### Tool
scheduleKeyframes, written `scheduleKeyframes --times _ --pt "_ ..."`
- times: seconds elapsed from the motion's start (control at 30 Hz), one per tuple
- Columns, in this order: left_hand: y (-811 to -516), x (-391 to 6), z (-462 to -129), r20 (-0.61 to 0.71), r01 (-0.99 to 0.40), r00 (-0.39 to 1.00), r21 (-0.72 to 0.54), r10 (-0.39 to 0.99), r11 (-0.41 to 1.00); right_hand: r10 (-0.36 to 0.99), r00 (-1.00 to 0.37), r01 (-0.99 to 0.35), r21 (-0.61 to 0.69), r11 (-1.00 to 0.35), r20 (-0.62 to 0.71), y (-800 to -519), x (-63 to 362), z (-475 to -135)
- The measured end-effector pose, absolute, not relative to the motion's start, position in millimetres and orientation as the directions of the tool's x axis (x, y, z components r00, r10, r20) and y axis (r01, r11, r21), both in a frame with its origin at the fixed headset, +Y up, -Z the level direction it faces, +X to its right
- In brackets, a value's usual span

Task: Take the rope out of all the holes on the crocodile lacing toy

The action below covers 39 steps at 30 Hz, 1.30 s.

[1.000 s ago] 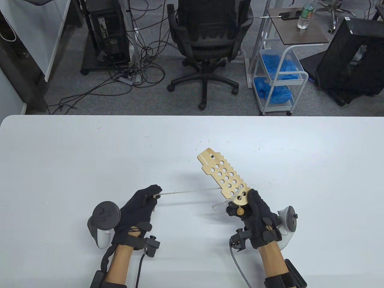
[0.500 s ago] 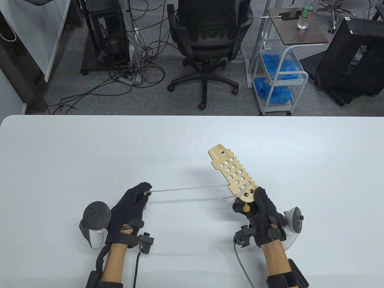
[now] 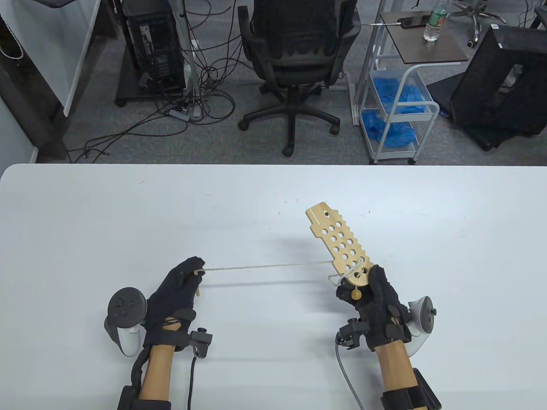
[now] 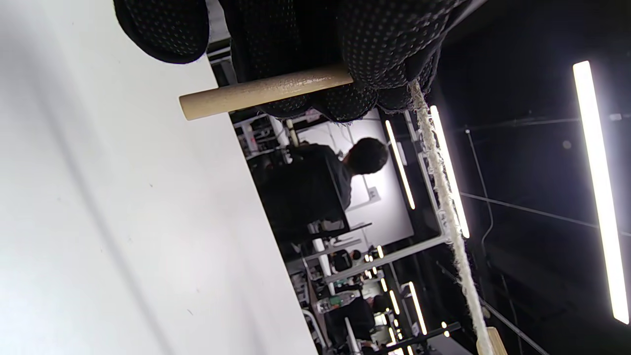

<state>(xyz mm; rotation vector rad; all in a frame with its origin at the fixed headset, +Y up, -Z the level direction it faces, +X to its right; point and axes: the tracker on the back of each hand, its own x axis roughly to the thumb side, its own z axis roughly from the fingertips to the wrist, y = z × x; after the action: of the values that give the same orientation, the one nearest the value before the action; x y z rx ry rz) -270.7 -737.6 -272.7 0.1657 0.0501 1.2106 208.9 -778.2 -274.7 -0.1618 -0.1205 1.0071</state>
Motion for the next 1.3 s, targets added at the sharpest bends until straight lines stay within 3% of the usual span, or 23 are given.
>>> scheduleKeyframes --times 1.3 --pt "-738 -291 -268 -0.013 -0.928 0.285 0.248 0.959 0.279 0.783 0.620 -0.730 -0.329 0.598 0.047 -796 232 -273"
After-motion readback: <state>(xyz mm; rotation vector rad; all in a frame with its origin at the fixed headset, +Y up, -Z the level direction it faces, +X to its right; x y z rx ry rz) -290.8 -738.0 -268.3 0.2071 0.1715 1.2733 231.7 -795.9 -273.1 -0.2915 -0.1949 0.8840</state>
